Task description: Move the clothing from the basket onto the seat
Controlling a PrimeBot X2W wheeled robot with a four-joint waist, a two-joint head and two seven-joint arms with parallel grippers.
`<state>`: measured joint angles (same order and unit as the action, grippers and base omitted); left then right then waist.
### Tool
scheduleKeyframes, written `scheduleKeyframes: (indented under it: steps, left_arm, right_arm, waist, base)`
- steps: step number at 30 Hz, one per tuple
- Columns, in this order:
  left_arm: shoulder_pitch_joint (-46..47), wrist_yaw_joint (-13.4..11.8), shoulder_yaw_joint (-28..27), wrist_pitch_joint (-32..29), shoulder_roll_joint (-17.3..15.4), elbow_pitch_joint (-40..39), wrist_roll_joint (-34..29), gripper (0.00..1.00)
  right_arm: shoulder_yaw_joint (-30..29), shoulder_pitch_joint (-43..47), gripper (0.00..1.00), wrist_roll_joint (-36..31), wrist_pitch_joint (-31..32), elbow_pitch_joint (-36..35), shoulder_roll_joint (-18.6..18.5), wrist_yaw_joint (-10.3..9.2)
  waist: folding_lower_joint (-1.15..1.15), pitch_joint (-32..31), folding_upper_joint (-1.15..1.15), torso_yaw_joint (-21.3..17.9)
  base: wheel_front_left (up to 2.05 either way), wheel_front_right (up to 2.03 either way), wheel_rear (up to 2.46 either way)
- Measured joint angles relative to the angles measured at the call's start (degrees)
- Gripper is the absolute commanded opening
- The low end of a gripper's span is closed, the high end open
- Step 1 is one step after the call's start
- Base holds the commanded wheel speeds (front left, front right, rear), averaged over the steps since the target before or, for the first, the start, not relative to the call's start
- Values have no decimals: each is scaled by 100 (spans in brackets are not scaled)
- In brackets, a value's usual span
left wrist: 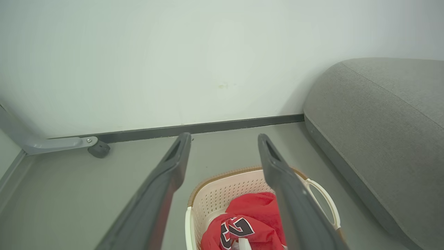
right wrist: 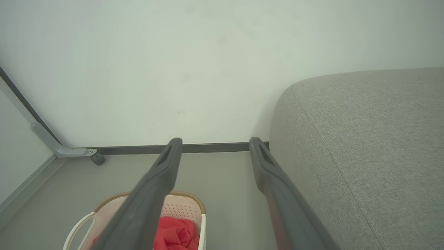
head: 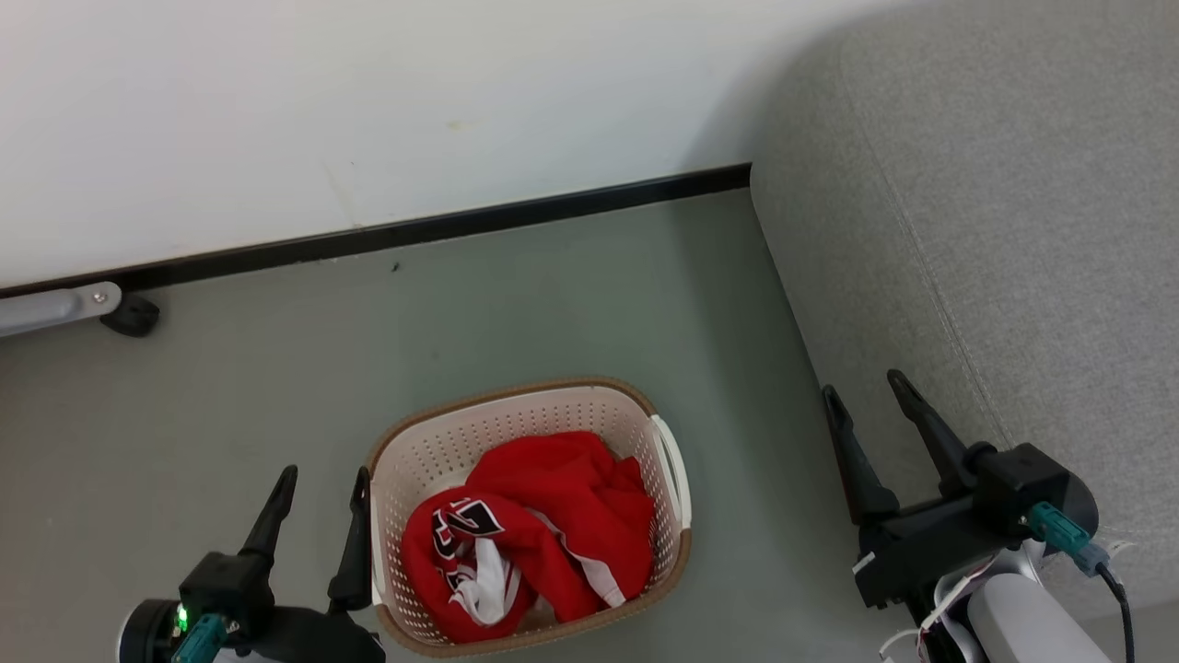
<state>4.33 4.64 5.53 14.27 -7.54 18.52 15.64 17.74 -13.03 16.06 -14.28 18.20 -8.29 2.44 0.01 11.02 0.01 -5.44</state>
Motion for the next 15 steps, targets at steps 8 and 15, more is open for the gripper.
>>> scheduleKeyframes:
  steps: [8,15]
  left_arm:
    - [579,93,201,-381,-370,96,-337,100]
    - [954,99,267,-736,-665,145,-537,100]
  right_arm:
    - [82,-183,100,-124,0,-203,205,1]
    - [145,-185,100,-175,0,-372,341,4]
  waist:
    - [0,622,0,-230]
    - [1,1172,0,-488]
  base:
    - [0,0,0]
    - [0,0,0]
